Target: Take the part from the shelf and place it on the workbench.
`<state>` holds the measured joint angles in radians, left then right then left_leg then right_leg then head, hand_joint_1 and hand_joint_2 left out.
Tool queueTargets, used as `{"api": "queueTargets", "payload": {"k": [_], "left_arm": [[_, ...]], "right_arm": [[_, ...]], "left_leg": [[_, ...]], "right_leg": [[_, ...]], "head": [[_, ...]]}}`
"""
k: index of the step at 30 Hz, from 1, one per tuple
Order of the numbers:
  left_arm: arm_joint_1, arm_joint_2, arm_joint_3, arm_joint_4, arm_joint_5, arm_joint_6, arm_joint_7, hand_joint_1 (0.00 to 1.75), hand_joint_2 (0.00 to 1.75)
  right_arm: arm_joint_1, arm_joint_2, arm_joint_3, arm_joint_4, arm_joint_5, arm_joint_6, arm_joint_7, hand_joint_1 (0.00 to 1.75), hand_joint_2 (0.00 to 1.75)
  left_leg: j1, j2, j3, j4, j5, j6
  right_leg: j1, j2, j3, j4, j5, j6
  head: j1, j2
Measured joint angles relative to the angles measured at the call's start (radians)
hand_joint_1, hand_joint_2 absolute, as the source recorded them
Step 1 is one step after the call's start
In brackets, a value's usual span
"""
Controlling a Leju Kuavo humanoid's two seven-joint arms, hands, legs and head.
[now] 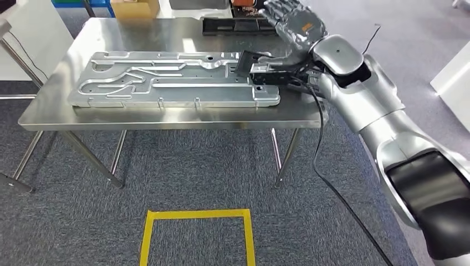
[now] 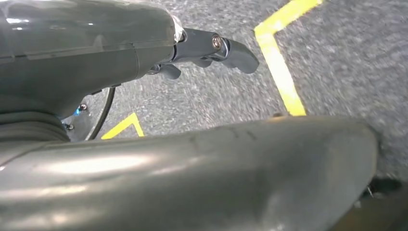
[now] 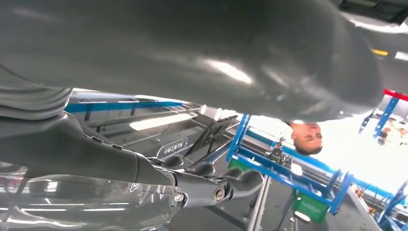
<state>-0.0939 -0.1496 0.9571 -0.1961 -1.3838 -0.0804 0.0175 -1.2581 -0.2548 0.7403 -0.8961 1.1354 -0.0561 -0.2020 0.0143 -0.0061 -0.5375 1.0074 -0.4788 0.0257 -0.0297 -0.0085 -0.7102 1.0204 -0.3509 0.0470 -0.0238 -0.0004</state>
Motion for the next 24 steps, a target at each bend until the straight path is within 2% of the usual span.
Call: {"api": "queueTargets", "payload": {"k": [1, 3, 4, 5, 6, 7, 8, 10, 11, 12, 14, 15, 16, 18, 19, 20, 21, 22, 23, 24], "left_arm": [[0.000, 0.000, 0.000, 0.000, 0.000, 0.000, 0.000, 0.00, 0.00], [-0.001, 0.000, 0.000, 0.000, -0.001, 0.000, 0.000, 0.00, 0.00], [-0.001, 0.000, 0.000, 0.000, 0.000, 0.000, 0.000, 0.00, 0.00], [-0.001, 0.000, 0.000, 0.000, 0.001, 0.000, 0.000, 0.00, 0.00], [-0.001, 0.000, 0.000, 0.000, 0.003, 0.000, 0.001, 0.00, 0.00], [-0.001, -0.001, 0.000, 0.000, 0.005, 0.000, 0.002, 0.00, 0.00], [-0.001, -0.003, 0.000, 0.000, 0.007, 0.000, 0.003, 0.00, 0.00], [-0.002, -0.007, 0.000, 0.000, 0.010, 0.000, 0.007, 0.00, 0.00], [-0.003, -0.009, 0.000, 0.000, 0.010, 0.000, 0.008, 0.00, 0.00], [-0.004, -0.010, 0.000, 0.000, 0.011, 0.000, 0.009, 0.00, 0.00], [-0.002, -0.010, 0.000, 0.000, 0.012, 0.000, 0.012, 0.00, 0.00], [-0.001, -0.011, 0.000, 0.000, 0.012, 0.000, 0.013, 0.00, 0.00], [0.001, -0.010, 0.001, 0.000, 0.012, 0.000, 0.015, 0.00, 0.00], [0.002, -0.010, 0.001, 0.000, 0.011, 0.001, 0.017, 0.00, 0.00], [0.002, -0.010, 0.001, 0.000, 0.010, 0.001, 0.018, 0.00, 0.00], [0.001, -0.010, 0.001, 0.000, 0.009, 0.002, 0.018, 0.00, 0.00], [0.001, -0.010, 0.001, 0.000, 0.008, 0.002, 0.019, 0.00, 0.00], [0.001, -0.011, 0.001, 0.000, 0.007, 0.003, 0.021, 0.00, 0.00], [0.001, -0.011, 0.001, 0.000, 0.006, 0.004, 0.022, 0.00, 0.00], [-0.001, -0.011, 0.001, 0.000, 0.004, 0.005, 0.024, 0.00, 0.00]], "right_arm": [[0.006, -0.002, 0.003, 0.000, 0.000, -0.001, 0.001, 0.00, 0.00], [0.020, -0.005, 0.007, 0.001, -0.006, -0.002, 0.002, 0.00, 0.00], [0.032, -0.004, 0.009, 0.001, -0.016, -0.002, 0.002, 0.00, 0.00], [0.051, -0.002, 0.011, 0.001, -0.035, -0.004, 0.001, 0.00, 0.00], [0.074, 0.002, 0.010, 0.002, -0.063, -0.009, -0.004, 0.00, 0.00], [0.101, 0.008, 0.008, 0.006, -0.096, -0.022, -0.013, 0.00, 0.00], [0.130, 0.018, 0.002, 0.014, -0.130, -0.048, -0.030, 0.00, 0.00], [0.201, 0.049, -0.019, 0.056, -0.197, -0.150, -0.084, 0.00, 0.00], [0.245, 0.068, -0.033, 0.088, -0.225, -0.213, -0.114, 0.00, 0.00], [0.294, 0.090, -0.048, 0.123, -0.251, -0.272, -0.142, 0.00, 0.00], [0.394, 0.132, -0.074, 0.186, -0.290, -0.353, -0.179, 0.00, 0.00], [0.438, 0.153, -0.086, 0.214, -0.305, -0.380, -0.190, 0.00, 0.00], [0.477, 0.174, -0.100, 0.239, -0.321, -0.399, -0.198, 0.00, 0.00], [0.549, 0.212, -0.135, 0.283, -0.352, -0.421, -0.212, 0.00, 0.00], [0.583, 0.229, -0.156, 0.302, -0.365, -0.427, -0.217, 0.00, 0.00], [0.616, 0.243, -0.177, 0.321, -0.372, -0.432, -0.220, 0.00, 0.00], [0.645, 0.255, -0.196, 0.338, -0.376, -0.436, -0.221, 0.00, 0.00], [0.672, 0.265, -0.215, 0.354, -0.380, -0.440, -0.226, 0.00, 0.00], [0.696, 0.274, -0.233, 0.368, -0.384, -0.442, -0.232, 0.00, 0.00], [0.719, 0.282, -0.251, 0.381, -0.387, -0.442, -0.241, 0.00, 0.00]], "left_leg": [[0.001, 0.002, -0.014, -0.002, 0.015, 0.008], [-0.003, 0.003, -0.046, -0.002, 0.042, 0.016], [-0.006, 0.003, -0.061, -0.002, 0.055, 0.018], [-0.008, 0.003, -0.077, -0.001, 0.067, 0.019], [-0.011, 0.003, -0.091, 0.000, 0.078, 0.019], [-0.014, 0.003, -0.105, 0.000, 0.090, 0.019], [-0.017, 0.003, -0.117, 0.001, 0.100, 0.018], [-0.020, 0.002, -0.132, 0.002, 0.119, 0.012], [-0.018, 0.001, -0.135, 0.001, 0.128, 0.007], [-0.016, 0.000, -0.135, -0.002, 0.138, 0.001], [-0.013, -0.002, -0.138, -0.007, 0.147, -0.012], [-0.012, -0.002, -0.147, 0.004, 0.127, -0.018], [-0.012, -0.002, -0.161, 0.036, 0.087, -0.024], [-0.006, 0.000, -0.194, 0.156, -0.023, -0.034], [-0.004, 0.000, -0.204, 0.222, -0.058, -0.040], [-0.002, 0.000, -0.204, 0.270, -0.067, -0.044], [-0.001, 0.000, -0.190, 0.288, -0.052, -0.047], [0.001, 0.001, -0.159, 0.273, -0.026, -0.049], [0.002, 0.000, -0.110, 0.225, -0.005, -0.050], [0.002, 0.000, -0.050, 0.153, -0.003, -0.050]], "right_leg": [[-0.001, 0.001, -0.015, 0.038, -0.045, 0.002], [0.001, 0.003, -0.047, 0.168, -0.156, 0.002], [0.003, 0.004, -0.055, 0.232, -0.182, 0.002], [0.005, 0.004, -0.051, 0.275, -0.183, 0.000], [0.008, 0.004, -0.032, 0.284, -0.164, -0.004], [0.012, 0.005, 0.004, 0.259, -0.137, -0.011], [0.016, 0.006, 0.055, 0.202, -0.121, -0.021], [0.026, 0.005, 0.164, 0.055, -0.138, -0.040], [0.031, 0.005, 0.198, 0.003, -0.153, -0.045], [0.035, 0.004, 0.213, -0.026, -0.160, -0.048], [0.036, 0.001, 0.208, -0.041, -0.141, -0.056], [0.033, -0.001, 0.199, -0.045, -0.128, -0.061], [0.028, -0.003, 0.187, -0.049, -0.113, -0.066], [0.025, -0.003, 0.155, -0.049, -0.087, -0.071], [0.025, -0.003, 0.140, -0.048, -0.075, -0.070], [0.024, -0.005, 0.123, -0.046, -0.064, -0.068], [0.023, -0.006, 0.106, -0.042, -0.054, -0.065], [0.022, -0.008, 0.088, -0.037, -0.044, -0.062], [0.021, -0.008, 0.072, -0.030, -0.036, -0.057], [0.021, -0.007, 0.058, -0.023, -0.029, -0.052]], "head": [[0.000, 0.000], [0.000, 0.000], [0.000, 0.000], [0.000, 0.000], [0.000, 0.000], [0.000, 0.000], [0.000, 0.000], [0.000, 0.000], [0.000, 0.000], [0.000, 0.000], [0.000, 0.000], [0.000, 0.000], [0.000, 0.000], [0.000, 0.000], [0.000, 0.000], [0.000, 0.000], [0.000, 0.000], [0.000, 0.000], [0.000, 0.000], [0.000, 0.000]]}}
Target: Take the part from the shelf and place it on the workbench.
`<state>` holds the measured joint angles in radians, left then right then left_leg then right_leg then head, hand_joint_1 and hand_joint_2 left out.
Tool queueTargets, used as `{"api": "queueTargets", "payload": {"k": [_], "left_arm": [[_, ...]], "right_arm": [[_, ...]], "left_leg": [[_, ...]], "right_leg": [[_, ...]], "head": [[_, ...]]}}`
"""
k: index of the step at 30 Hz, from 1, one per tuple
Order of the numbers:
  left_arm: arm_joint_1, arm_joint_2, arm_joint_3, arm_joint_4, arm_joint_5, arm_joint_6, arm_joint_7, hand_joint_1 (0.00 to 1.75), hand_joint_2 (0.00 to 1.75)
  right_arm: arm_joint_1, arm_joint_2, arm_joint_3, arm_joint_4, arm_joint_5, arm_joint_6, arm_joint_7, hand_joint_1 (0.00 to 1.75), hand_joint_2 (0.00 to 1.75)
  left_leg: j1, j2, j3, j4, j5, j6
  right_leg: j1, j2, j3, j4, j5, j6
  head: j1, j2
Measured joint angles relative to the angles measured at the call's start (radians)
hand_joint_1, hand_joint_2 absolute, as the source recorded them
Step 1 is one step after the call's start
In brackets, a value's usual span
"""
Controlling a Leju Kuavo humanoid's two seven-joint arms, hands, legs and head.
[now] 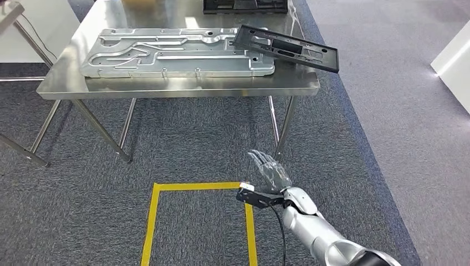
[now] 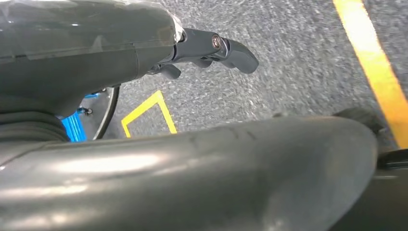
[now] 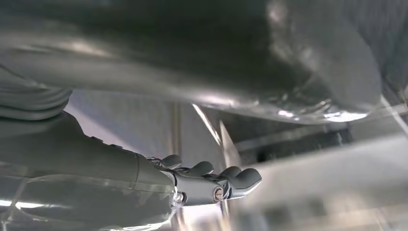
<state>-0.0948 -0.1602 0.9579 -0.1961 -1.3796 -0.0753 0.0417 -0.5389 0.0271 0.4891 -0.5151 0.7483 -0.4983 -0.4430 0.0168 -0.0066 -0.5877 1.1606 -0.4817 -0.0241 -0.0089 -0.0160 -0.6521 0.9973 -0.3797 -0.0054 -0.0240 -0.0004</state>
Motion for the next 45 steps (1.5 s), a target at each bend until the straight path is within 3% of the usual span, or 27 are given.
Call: {"api": "queueTargets", "payload": {"k": [2, 3, 5, 6, 7, 9, 10, 11, 13, 15, 17, 19, 21, 22, 25, 26, 28, 30, 32, 33, 36, 37, 39, 41, 42, 43, 45], "left_arm": [[-0.003, 0.000, 0.000, 0.000, -0.002, 0.003, 0.003, 0.00, 0.00], [-0.004, 0.000, 0.000, 0.000, -0.003, 0.004, 0.004, 0.00, 0.00], [-0.001, -0.001, 0.000, 0.000, -0.003, 0.008, 0.008, 0.00, 0.00], [0.000, -0.001, 0.000, 0.000, -0.003, 0.009, 0.009, 0.00, 0.00], [0.001, -0.002, 0.000, 0.000, -0.004, 0.011, 0.009, 0.00, 0.00], [0.001, -0.002, 0.001, 0.000, -0.008, 0.015, 0.009, 0.00, 0.00], [0.001, -0.002, 0.001, 0.000, -0.011, 0.016, 0.009, 0.00, 0.00], [0.001, -0.002, 0.001, 0.000, -0.014, 0.016, 0.009, 0.00, 0.00], [0.001, -0.002, 0.001, 0.000, -0.020, 0.016, 0.009, 0.00, 0.00], [0.001, -0.002, 0.001, 0.000, -0.024, 0.016, 0.009, 0.00, 0.00], [0.000, -0.003, 0.001, 0.000, -0.025, 0.016, 0.009, 0.00, 0.00], [0.000, -0.003, 0.001, 0.000, -0.025, 0.016, 0.009, 0.00, 0.00], [-0.001, -0.003, 0.000, 0.000, -0.025, 0.017, 0.009, 0.00, 0.00], [0.000, -0.003, 0.000, 0.000, -0.025, 0.017, 0.010, 0.00, 0.00], [0.004, -0.003, 0.000, 0.000, -0.024, 0.020, 0.011, 0.00, 0.00], [0.004, -0.003, 0.000, 0.000, -0.023, 0.021, 0.011, 0.00, 0.00], [0.003, -0.003, 0.000, 0.000, -0.021, 0.026, 0.013, 0.00, 0.00], [0.001, -0.003, 0.000, 0.000, -0.021, 0.031, 0.016, 0.00, 0.00], [-0.003, -0.003, 0.000, 0.000, -0.025, 0.037, 0.018, 0.00, 0.00], [-0.004, -0.003, 0.000, 0.000, -0.027, 0.039, 0.019, 0.00, 0.00], [-0.004, -0.002, 0.000, 0.000, -0.036, 0.043, 0.023, 0.00, 0.00], [-0.003, -0.002, 0.000, 0.000, -0.040, 0.044, 0.026, 0.00, 0.00], [-0.004, -0.002, -0.001, 0.000, -0.048, 0.047, 0.028, 0.00, 0.00], [-0.003, -0.002, -0.002, 0.000, -0.055, 0.050, 0.028, 0.00, 0.00], [-0.002, -0.002, -0.002, 0.000, -0.057, 0.051, 0.028, 0.00, 0.00], [-0.002, -0.002, -0.003, 0.000, -0.060, 0.051, 0.028, 0.00, 0.00], [-0.001, -0.002, -0.005, 0.000, -0.065, 0.052, 0.028, 0.00, 0.00]], "right_arm": [[0.047, 0.015, -0.035, 0.029, -0.007, 0.005, -0.014, 0.00, 0.00], [0.072, 0.022, -0.052, 0.046, -0.014, 0.014, -0.016, 0.00, 0.00], [0.127, 0.033, -0.085, 0.086, -0.027, 0.036, 0.000, 0.00, 0.00], [0.155, 0.037, -0.101, 0.106, -0.032, 0.044, 0.016, 0.00, 0.00], [0.185, 0.039, -0.117, 0.125, -0.034, 0.048, 0.035, 0.00, 0.00], [0.236, 0.043, -0.144, 0.157, -0.039, 0.054, 0.071, 0.00, 0.00], [0.257, 0.045, -0.156, 0.172, -0.042, 0.059, 0.088, 0.00, 0.00], [0.275, 0.046, -0.167, 0.184, -0.048, 0.066, 0.104, 0.00, 0.00], [0.303, 0.049, -0.188, 0.206, -0.057, 0.080, 0.138, 0.00, 0.00], [0.319, 0.050, -0.204, 0.221, -0.059, 0.089, 0.168, 0.00, 0.00], [0.324, 0.051, -0.214, 0.230, -0.058, 0.093, 0.181, 0.00, 0.00], [0.327, 0.054, -0.222, 0.238, -0.056, 0.095, 0.186, 0.00, 0.00], [0.331, 0.058, -0.229, 0.247, -0.055, 0.098, 0.192, 0.00, 0.00], [0.333, 0.060, -0.232, 0.251, -0.057, 0.102, 0.197, 0.00, 0.00], [0.340, 0.064, -0.247, 0.262, -0.078, 0.130, 0.242, 0.00, 0.00], [0.344, 0.065, -0.257, 0.266, -0.088, 0.142, 0.263, 0.00, 0.00], [0.355, 0.067, -0.275, 0.273, -0.101, 0.160, 0.296, 0.00, 0.00], [0.365, 0.069, -0.288, 0.279, -0.105, 0.168, 0.315, 0.00, 0.00], [0.372, 0.069, -0.298, 0.282, -0.105, 0.170, 0.327, 0.00, 0.00], [0.374, 0.069, -0.303, 0.283, -0.105, 0.172, 0.331, 0.00, 0.00], [0.379, 0.069, -0.312, 0.288, -0.102, 0.199, 0.338, 0.00, 0.00], [0.380, 0.069, -0.313, 0.290, -0.100, 0.214, 0.339, 0.00, 0.00], [0.382, 0.069, -0.314, 0.292, -0.097, 0.240, 0.338, 0.00, 0.00], [0.385, 0.069, -0.314, 0.294, -0.093, 0.255, 0.342, 0.00, 0.00], [0.386, 0.069, -0.314, 0.295, -0.091, 0.261, 0.347, 0.00, 0.00], [0.387, 0.069, -0.314, 0.296, -0.088, 0.267, 0.353, 0.00, 0.00], [0.388, 0.069, -0.314, 0.297, -0.084, 0.278, 0.363, 0.00, 0.00]], "left_leg": [[-0.003, -0.003, 0.090, -0.128, -0.029, 0.011], [-0.006, -0.004, 0.107, -0.159, -0.042, 0.018], [-0.006, -0.002, 0.099, -0.167, -0.032, 0.035], [-0.005, 0.000, 0.092, -0.169, -0.021, 0.045], [-0.004, 0.002, 0.081, -0.171, -0.009, 0.054], [-0.008, 0.004, 0.054, -0.171, 0.014, 0.066], [-0.010, 0.005, 0.039, -0.170, 0.025, 0.068], [-0.013, 0.006, 0.023, -0.168, 0.036, 0.069], [-0.019, 0.006, -0.011, -0.165, 0.058, 0.068], [-0.023, 0.007, -0.038, -0.162, 0.078, 0.065], [-0.025, 0.010, -0.053, -0.162, 0.096, 0.058], [-0.022, 0.015, -0.058, -0.167, 0.117, 0.048], [-0.019, 0.014, -0.066, -0.164, 0.112, 0.037], [-0.019, 0.013, -0.076, -0.143, 0.084, 0.030], [-0.011, 0.010, -0.116, 0.028, -0.060, 0.011], [-0.008, 0.011, -0.122, 0.086, -0.083, 0.006], [-0.002, 0.011, -0.092, 0.115, -0.060, -0.002], [0.004, 0.010, 0.002, 0.014, -0.021, -0.007], [0.002, 0.008, 0.094, -0.118, -0.036, 0.000], [-0.001, 0.007, 0.115, -0.156, -0.051, 0.008], [-0.005, 0.010, 0.110, -0.173, -0.042, 0.037], [-0.005, 0.012, 0.104, -0.175, -0.033, 0.046], [-0.005, 0.016, 0.088, -0.177, -0.016, 0.059], [-0.008, 0.017, 0.068, -0.174, -0.001, 0.062], [-0.009, 0.017, 0.059, -0.173, 0.006, 0.062], [-0.010, 0.017, 0.050, -0.171, 0.013, 0.061], [-0.012, 0.013, 0.038, -0.170, 0.024, 0.057]], "right_leg": [[0.002, 0.000, -0.016, 0.009, 0.015, 0.011], [0.003, 0.000, -0.018, 0.008, 0.024, 0.017], [0.001, 0.000, -0.022, 0.006, 0.035, 0.029], [-0.001, 0.002, -0.029, 0.017, 0.017, 0.035], [-0.003, 0.004, -0.040, 0.047, -0.021, 0.040], [-0.005, 0.008, -0.072, 0.164, -0.130, 0.046], [-0.005, 0.009, -0.085, 0.231, -0.171, 0.048], [-0.005, 0.009, -0.088, 0.281, -0.187, 0.049], [-0.003, 0.010, -0.047, 0.286, -0.157, 0.043], [0.002, 0.011, 0.058, 0.168, -0.123, 0.028], [0.010, 0.012, 0.160, 0.026, -0.138, 0.013], [0.017, 0.013, 0.190, -0.034, -0.145, 0.004], [0.014, 0.010, 0.177, -0.042, -0.122, -0.005], [0.010, 0.009, 0.169, -0.046, -0.111, -0.012], [0.007, 0.005, 0.130, -0.042, -0.079, -0.021], [0.006, 0.004, 0.114, -0.038, -0.069, -0.019], [0.003, 0.001, 0.078, -0.024, -0.052, -0.013], [0.000, 0.000, 0.042, -0.005, -0.038, -0.004], [-0.001, 0.001, 0.017, 0.012, -0.027, 0.008], [0.000, 0.001, 0.011, 0.016, -0.021, 0.014], [-0.004, 0.004, 0.004, 0.020, -0.011, 0.035], [-0.006, 0.005, -0.005, 0.041, -0.031, 0.040], [-0.008, 0.009, -0.043, 0.144, -0.110, 0.047], [-0.008, 0.011, -0.082, 0.270, -0.181, 0.051], [-0.008, 0.011, -0.081, 0.296, -0.193, 0.051], [-0.008, 0.011, -0.058, 0.279, -0.185, 0.049], [-0.005, 0.020, 0.040, 0.149, -0.142, 0.037]], "head": [[0.000, 0.000], [0.000, 0.000], [0.000, 0.000], [0.000, 0.000], [0.000, 0.000], [0.000, 0.000], [0.000, 0.000], [0.000, 0.000], [0.000, 0.000], [0.000, 0.000], [0.000, 0.000], [0.000, 0.000], [0.000, 0.000], [0.000, 0.000], [0.000, 0.000], [0.000, 0.000], [0.000, 0.000], [0.000, 0.000], [0.000, 0.000], [0.000, 0.000], [0.000, 0.000], [0.000, 0.000], [0.000, 0.000], [0.000, 0.000], [0.000, 0.000], [0.000, 0.000], [0.000, 0.000]]}}
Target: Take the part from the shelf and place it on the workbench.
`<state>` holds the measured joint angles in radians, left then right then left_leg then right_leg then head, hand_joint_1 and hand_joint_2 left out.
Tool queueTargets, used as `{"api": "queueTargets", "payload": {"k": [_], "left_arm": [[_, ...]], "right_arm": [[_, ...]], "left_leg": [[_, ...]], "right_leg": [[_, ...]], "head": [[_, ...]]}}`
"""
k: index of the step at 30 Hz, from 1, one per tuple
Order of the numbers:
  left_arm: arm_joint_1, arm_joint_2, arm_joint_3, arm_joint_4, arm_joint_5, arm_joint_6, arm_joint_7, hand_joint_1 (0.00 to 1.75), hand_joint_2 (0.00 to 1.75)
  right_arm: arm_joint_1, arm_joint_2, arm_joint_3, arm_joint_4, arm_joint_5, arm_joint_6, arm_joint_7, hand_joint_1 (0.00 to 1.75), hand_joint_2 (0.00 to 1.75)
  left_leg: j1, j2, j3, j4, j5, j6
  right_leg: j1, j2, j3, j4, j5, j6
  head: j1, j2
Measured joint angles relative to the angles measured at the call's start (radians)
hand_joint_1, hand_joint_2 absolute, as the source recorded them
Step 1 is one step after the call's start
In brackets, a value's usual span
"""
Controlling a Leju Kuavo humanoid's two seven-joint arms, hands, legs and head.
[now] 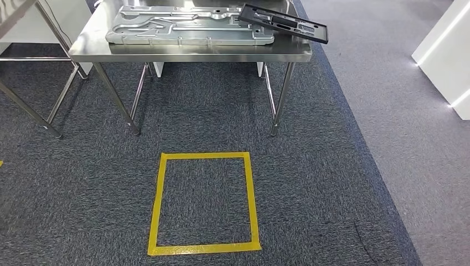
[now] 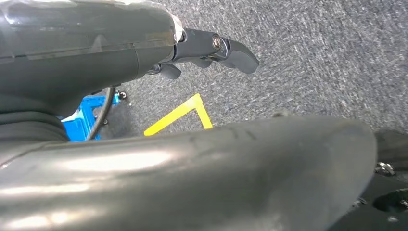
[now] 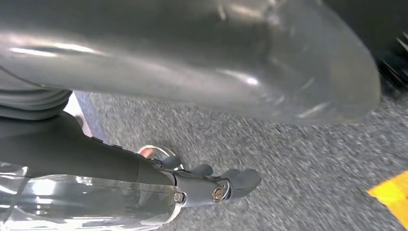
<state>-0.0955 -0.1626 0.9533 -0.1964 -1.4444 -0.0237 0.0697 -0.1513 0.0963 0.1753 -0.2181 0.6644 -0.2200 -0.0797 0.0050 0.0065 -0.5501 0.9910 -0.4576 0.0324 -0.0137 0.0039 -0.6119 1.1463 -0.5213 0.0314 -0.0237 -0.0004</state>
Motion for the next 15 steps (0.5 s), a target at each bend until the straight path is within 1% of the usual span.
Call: {"api": "queueTargets", "payload": {"k": [1, 2, 3, 4, 5, 6, 7, 8, 9, 10, 11, 12, 13, 14, 15], "left_arm": [[0.000, 0.000, -0.001, 0.000, -0.002, 0.000, 0.000, 0.00, 0.00], [-0.002, -0.001, -0.003, 0.000, -0.004, 0.000, 0.000, 0.00, 0.00], [-0.004, -0.001, -0.004, 0.000, -0.004, 0.000, 0.000, 0.00, 0.00], [-0.005, -0.001, -0.005, 0.000, -0.004, 0.000, -0.001, 0.00, 0.00], [-0.007, -0.001, -0.005, 0.000, -0.005, 0.000, -0.001, 0.00, 0.00], [-0.007, -0.001, -0.005, 0.000, -0.004, 0.000, -0.001, 0.00, 0.00], [-0.006, -0.001, -0.005, 0.000, -0.004, 0.000, -0.001, 0.00, 0.00], [-0.005, 0.000, -0.005, 0.000, -0.003, 0.000, -0.001, 0.00, 0.00], [-0.004, 0.000, -0.005, 0.000, -0.002, 0.000, -0.001, 0.00, 0.00], [-0.004, 0.000, -0.005, 0.000, -0.002, 0.000, -0.001, 0.00, 0.00], [-0.003, 0.000, -0.005, 0.000, -0.001, 0.000, -0.001, 0.00, 0.00], [-0.002, 0.000, -0.005, 0.000, -0.001, 0.000, -0.001, 0.00, 0.00], [0.000, 0.000, -0.005, 0.000, 0.000, 0.000, -0.001, 0.00, 0.00], [0.002, 0.001, -0.005, 0.000, 0.006, 0.004, 0.000, 0.00, 0.00], [0.001, 0.002, -0.003, 0.000, 0.019, 0.010, 0.001, 0.00, 0.00]], "right_arm": [[0.000, -0.001, 0.000, 0.000, 0.003, 0.004, 0.004, 0.00, 0.00], [0.000, -0.001, 0.000, 0.000, 0.007, 0.004, 0.009, 0.00, 0.00], [0.001, -0.002, 0.000, 0.001, 0.013, 0.003, 0.013, 0.00, 0.00], [0.004, -0.002, 0.000, 0.001, 0.019, 0.001, 0.018, 0.00, 0.00], [0.006, -0.002, 0.000, 0.002, 0.025, 0.000, 0.022, 0.00, 0.00], [0.007, -0.002, 0.000, 0.002, 0.030, -0.001, 0.025, 0.00, 0.00], [0.007, -0.001, 0.000, 0.002, 0.033, -0.001, 0.027, 0.00, 0.00], [0.007, -0.001, 0.000, 0.003, 0.036, 0.000, 0.027, 0.00, 0.00], [0.007, 0.000, 0.000, 0.003, 0.037, 0.000, 0.028, 0.00, 0.00], [0.007, 0.000, 0.000, 0.003, 0.039, 0.000, 0.029, 0.00, 0.00], [0.008, 0.000, 0.000, 0.004, 0.040, 0.001, 0.031, 0.00, 0.44], [0.009, 0.000, 0.000, 0.004, 0.041, 0.001, 0.033, 0.00, 0.87], [0.009, 0.000, 0.000, 0.005, 0.043, 0.002, 0.034, 0.00, 1.31], [0.009, 0.000, 0.000, 0.005, 0.043, 0.003, 0.035, 0.00, 1.75], [0.009, 0.000, 0.000, 0.005, 0.044, 0.003, 0.035, 0.00, 1.75]], "left_leg": [[-0.002, -0.002, -0.005, 0.002, 0.005, -0.004], [-0.003, -0.005, -0.010, 0.003, 0.009, -0.009], [-0.003, -0.009, -0.013, 0.003, 0.013, -0.014], [-0.003, -0.011, -0.016, 0.003, 0.017, -0.020], [-0.003, -0.014, -0.017, 0.002, 0.022, -0.026], [-0.002, -0.016, -0.021, 0.006, 0.020, -0.031], [-0.001, -0.017, -0.029, 0.023, 0.006, -0.036], [-0.001, -0.016, -0.044, 0.058, -0.020, -0.040], [0.002, -0.015, -0.069, 0.115, -0.058, -0.044], [0.003, -0.014, -0.097, 0.185, -0.097, -0.048], [0.005, -0.013, -0.120, 0.247, -0.125, -0.052], [0.007, -0.013, -0.130, 0.285, -0.137, -0.055], [0.008, -0.011, -0.121, 0.283, -0.130, -0.057], [0.009, -0.007, -0.091, 0.239, -0.106, -0.058], [0.009, 0.005, -0.047, 0.168, -0.077, -0.057]], "right_leg": [[0.002, 0.009, 0.048, -0.073, 0.017, -0.007], [0.005, 0.016, 0.080, -0.124, 0.027, -0.014], [0.007, 0.021, 0.096, -0.152, 0.030, -0.019], [0.010, 0.017, 0.096, -0.158, 0.031, -0.023], [0.010, 0.012, 0.094, -0.160, 0.036, -0.029], [0.008, 0.005, 0.093, -0.164, 0.041, -0.035], [0.005, -0.001, 0.092, -0.168, 0.047, -0.041], [0.003, -0.008, 0.089, -0.172, 0.053, -0.047], [0.002, -0.016, 0.084, -0.173, 0.057, -0.051], [0.003, -0.023, 0.079, -0.173, 0.060, -0.054], [0.004, -0.031, 0.074, -0.171, 0.062, -0.055], [0.005, -0.039, 0.068, -0.168, 0.064, -0.054], [0.005, -0.046, 0.063, -0.165, 0.066, -0.054], [0.004, -0.054, 0.059, -0.160, 0.067, -0.053], [0.004, -0.062, 0.055, -0.154, 0.066, -0.051]], "head": [[0.000, 0.000], [0.000, 0.000], [0.000, 0.000], [0.000, 0.000], [0.000, 0.000], [0.000, 0.000], [0.000, 0.000], [0.000, 0.000], [0.000, 0.000], [0.000, 0.000], [0.000, 0.000], [0.000, 0.000], [0.000, 0.000], [0.000, 0.000], [0.000, 0.000]]}}
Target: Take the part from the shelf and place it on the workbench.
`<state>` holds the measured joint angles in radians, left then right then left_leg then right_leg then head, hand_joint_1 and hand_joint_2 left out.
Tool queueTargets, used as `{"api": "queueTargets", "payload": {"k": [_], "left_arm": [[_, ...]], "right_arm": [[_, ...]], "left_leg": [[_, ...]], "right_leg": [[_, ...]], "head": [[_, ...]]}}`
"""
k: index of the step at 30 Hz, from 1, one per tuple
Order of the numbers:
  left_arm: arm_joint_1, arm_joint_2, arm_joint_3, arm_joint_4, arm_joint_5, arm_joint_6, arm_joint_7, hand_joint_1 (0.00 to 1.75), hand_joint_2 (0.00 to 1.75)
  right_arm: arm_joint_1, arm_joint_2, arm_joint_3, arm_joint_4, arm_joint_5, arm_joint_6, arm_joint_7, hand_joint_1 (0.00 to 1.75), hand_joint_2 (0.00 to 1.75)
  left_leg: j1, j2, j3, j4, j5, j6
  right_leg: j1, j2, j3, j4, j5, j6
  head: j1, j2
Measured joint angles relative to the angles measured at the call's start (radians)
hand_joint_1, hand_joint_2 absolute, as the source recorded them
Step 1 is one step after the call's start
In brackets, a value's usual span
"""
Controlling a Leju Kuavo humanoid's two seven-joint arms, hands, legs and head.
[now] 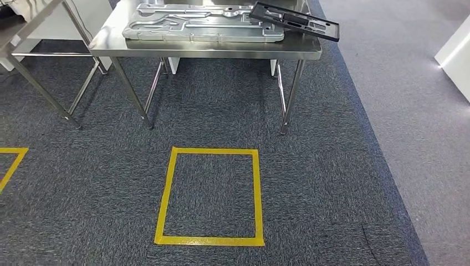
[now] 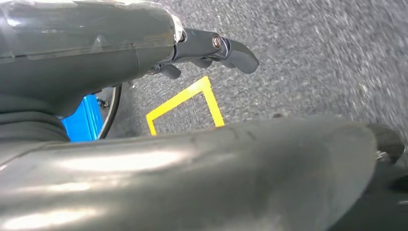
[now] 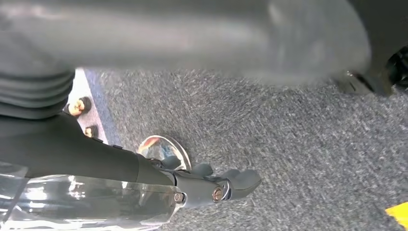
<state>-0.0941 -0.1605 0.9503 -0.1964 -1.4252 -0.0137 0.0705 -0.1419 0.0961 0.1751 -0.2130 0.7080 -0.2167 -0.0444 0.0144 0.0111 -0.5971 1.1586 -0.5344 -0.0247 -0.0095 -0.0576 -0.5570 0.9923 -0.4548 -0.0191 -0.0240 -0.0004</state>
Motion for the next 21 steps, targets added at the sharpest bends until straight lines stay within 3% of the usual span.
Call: {"api": "queueTargets", "payload": {"k": [2, 3, 6, 7, 9, 11, 13, 16, 18, 20, 21], "left_arm": [[-0.004, 0.002, 0.013, 0.000, 0.042, 0.015, 0.003, 0.00, 0.00], [-0.006, 0.003, 0.022, 0.000, 0.058, 0.020, 0.005, 0.00, 0.00], [-0.001, 0.005, 0.041, 0.000, 0.064, 0.023, 0.011, 0.00, 0.00], [0.001, 0.003, 0.044, 0.000, 0.059, 0.027, 0.016, 0.00, 0.00], [0.002, -0.005, 0.046, 0.000, 0.050, 0.039, 0.023, 0.00, 0.00], [0.000, -0.011, 0.046, 0.000, 0.049, 0.046, 0.024, 0.00, 0.00], [0.000, -0.011, 0.047, 0.000, 0.049, 0.047, 0.025, 0.00, 0.00], [0.004, -0.021, 0.048, 0.000, 0.051, 0.053, 0.025, 0.00, 0.00], [0.009, -0.032, 0.050, 0.000, 0.055, 0.062, 0.024, 0.00, 0.00], [0.010, -0.039, 0.052, 0.000, 0.059, 0.070, 0.022, 0.00, 0.00], [0.009, -0.040, 0.053, 0.000, 0.059, 0.072, 0.021, 0.00, 0.00]], "right_arm": [[0.001, 0.000, 0.000, 0.000, -0.001, -0.003, -0.001, 0.00, 1.75], [0.002, 0.000, -0.001, 0.000, -0.002, -0.005, -0.002, 0.00, 1.75], [0.004, -0.001, -0.006, 0.000, -0.009, -0.016, -0.008, 0.00, 1.75], [0.006, -0.001, -0.011, 0.000, -0.012, -0.022, -0.011, 0.00, 1.75], [0.013, -0.001, -0.019, 0.001, -0.015, -0.031, -0.016, 0.00, 1.75], [0.018, -0.001, -0.022, 0.001, -0.016, -0.033, -0.019, 0.00, 1.75], [0.019, -0.002, -0.022, 0.001, -0.016, -0.033, -0.019, 0.00, 1.75], [0.022, -0.002, -0.024, 0.002, -0.012, -0.032, -0.022, 0.00, 1.75], [0.022, -0.003, -0.027, 0.003, -0.004, -0.027, -0.022, 0.00, 1.75], [0.022, -0.004, -0.029, 0.004, 0.004, -0.022, -0.020, 0.00, 1.75], [0.021, -0.005, -0.029, 0.004, 0.007, -0.021, -0.020, 0.00, 1.75]], "left_leg": [[-0.005, 0.025, 0.067, -0.124, 0.034, 0.010], [-0.007, 0.030, 0.081, -0.153, 0.039, 0.017], [-0.009, 0.014, 0.077, -0.163, 0.047, 0.037], [-0.008, 0.008, 0.076, -0.166, 0.053, 0.044], [-0.005, -0.003, 0.070, -0.171, 0.066, 0.056], [-0.005, -0.011, 0.064, -0.171, 0.071, 0.060], [-0.005, -0.012, 0.063, -0.171, 0.072, 0.060], [-0.006, -0.026, 0.055, -0.169, 0.076, 0.060], [-0.006, -0.058, 0.047, -0.164, 0.082, 0.054], [-0.007, -0.090, 0.038, -0.158, 0.088, 0.041], [-0.006, -0.098, 0.034, -0.157, 0.091, 0.034]], "right_leg": [[0.004, -0.013, -0.006, 0.012, -0.002, 0.009], [0.005, -0.019, -0.007, 0.015, -0.002, 0.014], [0.003, -0.026, -0.007, 0.018, 0.000, 0.033], [0.001, -0.013, -0.012, 0.029, -0.012, 0.040], [-0.004, 0.024, -0.040, 0.097, -0.066, 0.050], [-0.005, 0.043, -0.066, 0.158, -0.110, 0.053], [-0.005, 0.044, -0.072, 0.172, -0.117, 0.053], [-0.004, 0.049, -0.106, 0.260, -0.150, 0.055], [-0.006, 0.082, -0.046, 0.172, -0.101, 0.047], [-0.007, 0.121, 0.033, 0.024, -0.039, 0.036], [-0.005, 0.129, 0.037, 0.010, -0.040, 0.032]], "head": [[0.000, 0.000], [0.000, 0.000], [0.000, 0.000], [0.000, 0.000], [0.000, 0.000], [0.000, 0.000], [0.000, 0.000], [0.000, 0.000], [0.000, 0.000], [0.000, 0.000], [0.000, 0.000]]}}
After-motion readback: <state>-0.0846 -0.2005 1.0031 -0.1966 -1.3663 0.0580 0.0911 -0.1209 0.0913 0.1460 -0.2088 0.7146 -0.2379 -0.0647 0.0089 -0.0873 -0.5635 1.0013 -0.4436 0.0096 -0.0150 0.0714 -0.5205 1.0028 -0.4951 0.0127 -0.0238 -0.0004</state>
